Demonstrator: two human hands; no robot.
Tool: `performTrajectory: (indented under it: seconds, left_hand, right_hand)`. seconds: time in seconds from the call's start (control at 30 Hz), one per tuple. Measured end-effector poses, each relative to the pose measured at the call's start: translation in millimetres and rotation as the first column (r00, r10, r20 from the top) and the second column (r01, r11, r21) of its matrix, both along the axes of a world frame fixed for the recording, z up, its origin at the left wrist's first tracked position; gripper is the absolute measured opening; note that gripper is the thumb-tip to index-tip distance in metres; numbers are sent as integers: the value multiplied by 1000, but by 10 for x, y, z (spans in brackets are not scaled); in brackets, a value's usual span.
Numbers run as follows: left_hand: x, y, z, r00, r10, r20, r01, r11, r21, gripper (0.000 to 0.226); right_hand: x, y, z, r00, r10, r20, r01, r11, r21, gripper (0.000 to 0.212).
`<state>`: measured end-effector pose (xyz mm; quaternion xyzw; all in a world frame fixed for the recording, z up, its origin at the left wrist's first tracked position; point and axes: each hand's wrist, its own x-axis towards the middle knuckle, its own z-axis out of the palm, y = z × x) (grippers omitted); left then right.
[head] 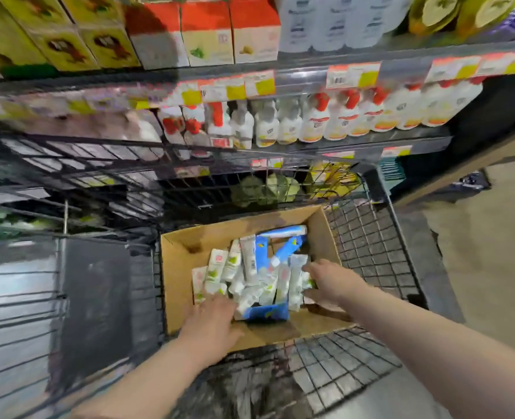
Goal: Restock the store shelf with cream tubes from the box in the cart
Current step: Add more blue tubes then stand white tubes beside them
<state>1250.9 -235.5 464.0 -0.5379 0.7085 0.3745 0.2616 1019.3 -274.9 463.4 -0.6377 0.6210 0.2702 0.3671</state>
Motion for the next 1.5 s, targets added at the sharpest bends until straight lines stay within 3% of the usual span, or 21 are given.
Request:
performTrajectory:
  seconds: [0.33,0.53,0.8,0.93,1.0,1.07,1.13,1.3,1.4,1.5]
  left_hand:
    - [-546,-43,-951,995,-93,-39,93,996,3,45]
    - [-654,-73,-1412,990,-126,-59,125,992,-26,43]
    - [-713,-54,-1807,946,-319,-54,304,934,-186,44]
    - [-694,-28,-1882,930,-361,-63,335,907,-257,39]
    - [-678,-4,-1905,927,-369,-74,337,901,-273,37]
    - [-667,16,-1922,926,-367,-84,330,899,-287,35]
    - [-670,16,-1920,929,-357,-98,316,903,-292,33]
    - [-689,-12,-1894,932,-348,-105,306,907,-288,32]
    - [-663,-35,-1874,937,-322,-136,278,923,-268,34]
    - [-610,-67,-1819,957,-209,-202,170,966,-194,24]
  right_hand:
    - [-184,-409,-976,1000,0,24,0,999,-37,49]
    - [-93,-538,-1474,995,-86,41,89,993,-78,49]
    - [-36,-634,-1787,990,141,-4,-137,960,-245,50]
    - [13,-606,-1846,988,146,-59,-157,940,-303,46]
    - [25,-517,-1859,999,-43,-11,37,949,-312,44]
    - [36,-467,-1856,954,-296,47,296,909,-293,40]
    - [43,-489,-1889,923,-385,9,372,884,-284,40]
    - [133,-604,-1990,824,-567,-5,544,793,-275,64]
    - [190,-580,-2033,675,-736,44,725,652,-223,67]
    - [223,-528,-2074,446,-878,172,892,419,-172,70]
